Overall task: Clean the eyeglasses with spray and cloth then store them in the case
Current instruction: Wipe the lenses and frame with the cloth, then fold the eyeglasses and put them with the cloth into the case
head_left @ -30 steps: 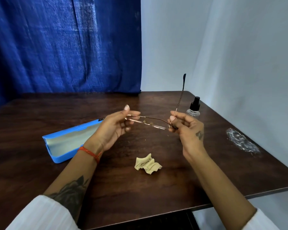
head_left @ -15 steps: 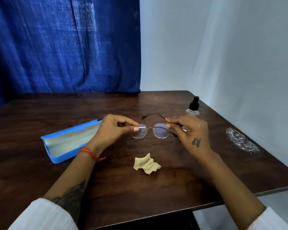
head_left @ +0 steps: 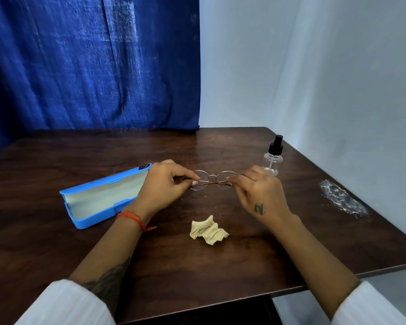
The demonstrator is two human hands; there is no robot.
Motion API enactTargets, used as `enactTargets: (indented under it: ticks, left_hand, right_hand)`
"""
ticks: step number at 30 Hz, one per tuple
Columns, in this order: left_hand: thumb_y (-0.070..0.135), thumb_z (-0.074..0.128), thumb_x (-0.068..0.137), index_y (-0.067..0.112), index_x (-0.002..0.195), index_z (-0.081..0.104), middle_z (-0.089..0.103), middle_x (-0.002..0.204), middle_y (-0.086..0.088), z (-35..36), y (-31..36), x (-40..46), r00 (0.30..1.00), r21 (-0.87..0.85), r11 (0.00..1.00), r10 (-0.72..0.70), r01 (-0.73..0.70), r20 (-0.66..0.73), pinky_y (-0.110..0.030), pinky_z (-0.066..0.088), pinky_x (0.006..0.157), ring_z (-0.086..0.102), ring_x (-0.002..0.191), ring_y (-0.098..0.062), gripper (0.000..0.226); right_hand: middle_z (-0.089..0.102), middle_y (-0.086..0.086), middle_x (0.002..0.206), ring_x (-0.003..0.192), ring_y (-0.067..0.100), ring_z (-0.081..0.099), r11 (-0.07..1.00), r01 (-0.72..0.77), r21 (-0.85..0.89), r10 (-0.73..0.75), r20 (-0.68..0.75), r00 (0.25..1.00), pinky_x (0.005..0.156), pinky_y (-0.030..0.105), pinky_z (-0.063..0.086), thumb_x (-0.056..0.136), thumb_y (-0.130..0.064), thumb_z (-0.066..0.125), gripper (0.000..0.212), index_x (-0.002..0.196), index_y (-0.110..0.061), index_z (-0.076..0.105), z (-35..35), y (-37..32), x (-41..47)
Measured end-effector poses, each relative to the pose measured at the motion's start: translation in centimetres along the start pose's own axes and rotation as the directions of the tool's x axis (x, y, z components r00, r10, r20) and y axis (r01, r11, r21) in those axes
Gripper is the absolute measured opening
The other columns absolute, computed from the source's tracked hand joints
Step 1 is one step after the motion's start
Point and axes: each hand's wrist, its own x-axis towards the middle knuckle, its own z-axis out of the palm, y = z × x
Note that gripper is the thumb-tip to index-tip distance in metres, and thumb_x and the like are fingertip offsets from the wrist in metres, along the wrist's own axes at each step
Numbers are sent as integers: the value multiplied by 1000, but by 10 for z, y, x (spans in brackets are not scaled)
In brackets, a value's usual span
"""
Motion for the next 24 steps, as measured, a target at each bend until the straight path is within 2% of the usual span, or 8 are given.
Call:
enactTargets:
  ticks: [3, 6, 9, 13, 16, 19, 22, 24]
  left_hand:
    - [9, 74, 73, 18, 84, 76, 70, 68, 0, 6, -6, -4, 987, 168, 972, 162, -164, 25, -15, 43, 63, 56, 71, -9, 14]
    - [6, 71, 71, 16, 82, 76, 71, 67, 1, 11, -7, -9, 968, 291, 923, 237, -250, 80, -21, 44, 60, 60, 69, -17, 15]
    - [5, 61, 68, 13, 76, 74, 72, 67, 0, 16, -6, -13, 950, 372, 875, 268, -311, 162, -24, 51, 56, 61, 62, -23, 17]
    - [6, 47, 72, 8, 74, 72, 71, 69, -7, 19, -4, -20, 944, 429, 848, 225, -311, 241, -34, 56, 52, 63, 59, -28, 25]
    - [0, 61, 65, 6, 80, 74, 74, 80, -10, 20, 2, -29, 938, 437, 844, 199, -311, 284, -33, 58, 55, 68, 63, -28, 20]
    - [9, 63, 66, 8, 76, 75, 75, 81, -8, 20, 7, -39, 945, 425, 858, 183, -288, 271, -29, 56, 58, 71, 69, -24, 16]
    - [11, 62, 75, 7, 89, 74, 74, 96, -11, 18, 5, -48, 975, 281, 945, 116, -167, 190, -29, 53, 81, 70, 89, -23, 19]
    - [13, 63, 79, 8, 94, 73, 72, 102, -9, 15, 4, -52, 986, 205, 972, 90, -118, 142, -19, 46, 89, 67, 98, -20, 19]
  right_hand:
    - [67, 2, 64, 59, 21, 60, 997, 34, -70, -35, -10, 999, 50, 27, 49, 79, -10, 63, 11, 75, -12, 72, 8, 2, -6]
    - [65, 3, 63, 57, 23, 59, 989, 82, -120, -78, 34, 996, 49, 30, 49, 81, -12, 57, 17, 68, -11, 68, 13, 6, -12]
    - [63, 1, 60, 55, 22, 57, 975, 139, -171, -126, 83, 989, 47, 27, 47, 72, -10, 68, 10, 62, -12, 65, 12, 4, -15]
    - [60, -2, 54, 53, 20, 57, 959, 204, -198, -175, 152, 973, 46, 25, 43, 57, -9, 80, 18, 56, -14, 63, 7, -3, -15]
    - [61, -2, 53, 50, 20, 58, 953, 218, -211, -179, 192, 965, 46, 23, 43, 52, -11, 84, 20, 55, -15, 64, 4, -4, -16]
    - [59, -1, 50, 48, 20, 56, 947, 226, -227, -176, 221, 959, 45, 22, 40, 50, -9, 84, 25, 51, -16, 60, 2, -6, -13]
    - [58, -1, 49, 45, 20, 55, 946, 234, -222, -179, 242, 954, 43, 21, 38, 49, -8, 83, 26, 50, -15, 58, 0, -7, -13]
    - [59, -1, 50, 45, 20, 55, 947, 240, -212, -183, 256, 949, 41, 22, 38, 50, -8, 83, 24, 52, -15, 60, 0, -8, -14]
